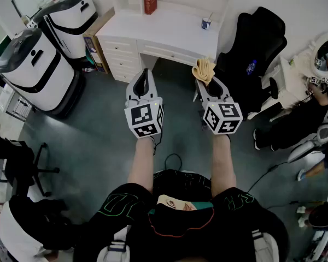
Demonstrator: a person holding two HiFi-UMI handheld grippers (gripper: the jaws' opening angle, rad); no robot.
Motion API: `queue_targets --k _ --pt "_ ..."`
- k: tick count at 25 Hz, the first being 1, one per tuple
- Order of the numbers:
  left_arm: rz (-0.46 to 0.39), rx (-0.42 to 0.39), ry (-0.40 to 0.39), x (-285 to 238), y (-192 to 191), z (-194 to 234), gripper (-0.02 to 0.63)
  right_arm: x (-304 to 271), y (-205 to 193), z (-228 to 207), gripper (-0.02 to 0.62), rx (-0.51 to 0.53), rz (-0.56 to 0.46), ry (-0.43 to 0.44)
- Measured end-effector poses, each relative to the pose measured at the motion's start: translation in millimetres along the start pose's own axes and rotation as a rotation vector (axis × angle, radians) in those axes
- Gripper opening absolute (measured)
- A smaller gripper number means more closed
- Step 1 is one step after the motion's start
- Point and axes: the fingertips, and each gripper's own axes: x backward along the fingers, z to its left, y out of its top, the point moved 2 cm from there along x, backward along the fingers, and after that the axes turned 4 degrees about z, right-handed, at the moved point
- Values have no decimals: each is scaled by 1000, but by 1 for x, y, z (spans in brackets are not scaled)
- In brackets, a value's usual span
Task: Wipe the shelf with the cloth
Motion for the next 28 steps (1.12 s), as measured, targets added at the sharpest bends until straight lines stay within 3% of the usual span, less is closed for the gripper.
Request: queue_targets --k 17,28 --pt "1 -3 1 -12 2 44 0 -35 15 28 118 40 -30 4" --pt "54 27 2 -27 -27 48 0 -52 -7 8 118 12 28 -20"
